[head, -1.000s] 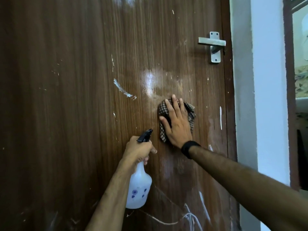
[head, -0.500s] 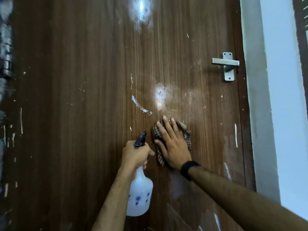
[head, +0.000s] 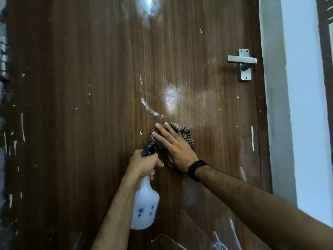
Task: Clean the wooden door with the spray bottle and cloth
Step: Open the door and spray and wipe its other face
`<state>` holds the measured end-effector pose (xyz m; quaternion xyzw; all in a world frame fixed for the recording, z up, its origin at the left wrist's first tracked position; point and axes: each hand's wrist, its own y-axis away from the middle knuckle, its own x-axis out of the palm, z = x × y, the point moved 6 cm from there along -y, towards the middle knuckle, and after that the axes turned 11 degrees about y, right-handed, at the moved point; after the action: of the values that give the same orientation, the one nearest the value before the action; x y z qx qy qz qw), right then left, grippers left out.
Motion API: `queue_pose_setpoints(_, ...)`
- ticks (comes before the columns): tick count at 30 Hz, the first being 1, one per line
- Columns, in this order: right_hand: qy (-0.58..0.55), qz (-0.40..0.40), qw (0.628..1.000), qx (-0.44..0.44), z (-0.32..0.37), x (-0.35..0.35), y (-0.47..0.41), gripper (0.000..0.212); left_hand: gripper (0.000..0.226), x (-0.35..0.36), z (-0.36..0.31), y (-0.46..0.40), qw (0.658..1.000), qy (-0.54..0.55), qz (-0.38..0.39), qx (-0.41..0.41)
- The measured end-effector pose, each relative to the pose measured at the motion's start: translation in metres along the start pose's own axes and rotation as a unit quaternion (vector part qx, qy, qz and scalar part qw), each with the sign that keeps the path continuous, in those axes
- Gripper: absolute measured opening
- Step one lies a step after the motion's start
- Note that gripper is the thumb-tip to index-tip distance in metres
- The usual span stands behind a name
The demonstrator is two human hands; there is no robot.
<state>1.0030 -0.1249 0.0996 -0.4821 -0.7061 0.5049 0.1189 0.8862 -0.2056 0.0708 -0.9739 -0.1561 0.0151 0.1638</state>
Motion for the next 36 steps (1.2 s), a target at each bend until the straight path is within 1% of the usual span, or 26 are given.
queue_pose_setpoints(4, -0.061, -0.001, 0.987, 0.147, -0.036, -0.019, 0.044, 0.07, 0.018, 0.028, 0.016, 0.009, 0.996, -0.046, 0.062, -0.035)
queue_pose_setpoints(7, -0.084, -0.044, 0.959, 0.268, -0.073, -0.043, 0.086, 0.074, 0.017, 0.054, 0.031, 0.016, 0.989, -0.085, 0.11, -0.053)
queue_pose_setpoints(9, -0.07, -0.064, 0.936, 0.34, -0.097, -0.056, 0.118, 0.071, 0.015, 0.071, 0.042, 0.017, 0.982, -0.109, 0.136, -0.067)
queue_pose_setpoints(12, -0.052, -0.087, 0.912, 0.397, -0.121, -0.067, 0.168, 0.068, 0.011, 0.093, 0.058, 0.021, 0.969, -0.154, 0.169, -0.091)
queue_pose_setpoints(14, -0.047, -0.085, 0.899, 0.428, -0.128, -0.067, 0.199, 0.063, 0.01, 0.106, 0.07, 0.023, 0.96, -0.186, 0.182, -0.106)
queue_pose_setpoints(16, -0.048, -0.076, 0.89, 0.447, -0.127, -0.062, 0.224, 0.057, 0.013, 0.118, 0.08, 0.025, 0.953, -0.214, 0.183, -0.111)
queue_pose_setpoints(18, -0.055, -0.07, 0.886, 0.455, -0.122, -0.055, 0.24, 0.054, 0.025, 0.126, 0.089, 0.026, 0.947, -0.241, 0.184, -0.11)
queue_pose_setpoints(19, -0.061, -0.067, 0.884, 0.458, -0.119, -0.051, 0.243, 0.053, 0.027, 0.128, 0.092, 0.026, 0.943, -0.253, 0.185, -0.11)
queue_pose_setpoints(22, -0.086, -0.069, 0.876, 0.469, -0.114, -0.039, 0.246, 0.053, 0.012, 0.13, 0.097, 0.026, 0.94, -0.264, 0.182, -0.119)
queue_pose_setpoints(25, -0.101, -0.078, 0.867, 0.482, -0.101, -0.022, 0.241, 0.052, 0.012, 0.127, 0.101, 0.022, 0.943, -0.256, 0.173, -0.122)
queue_pose_setpoints(27, -0.085, -0.076, 0.865, 0.49, -0.086, -0.008, 0.241, 0.054, 0.016, 0.124, 0.104, 0.02, 0.94, -0.264, 0.174, -0.124)
queue_pose_setpoints(28, -0.073, -0.074, 0.864, 0.493, -0.076, 0.0, 0.243, 0.055, 0.015, 0.123, 0.105, 0.019, 0.941, -0.265, 0.173, -0.123)
queue_pose_setpoints(30, -0.059, -0.066, 0.865, 0.493, -0.052, 0.012, 0.246, 0.056, 0.011, 0.12, 0.105, 0.016, 0.946, -0.251, 0.17, -0.119)
queue_pose_setpoints(33, -0.046, -0.048, 0.875, 0.48, -0.015, 0.026, 0.25, 0.057, 0.011, 0.114, 0.099, 0.014, 0.954, -0.22, 0.172, -0.112)
queue_pose_setpoints(36, -0.044, -0.061, 0.872, 0.484, -0.014, 0.027, 0.237, 0.055, 0.014, 0.11, 0.088, 0.014, 0.963, -0.18, 0.171, -0.109)
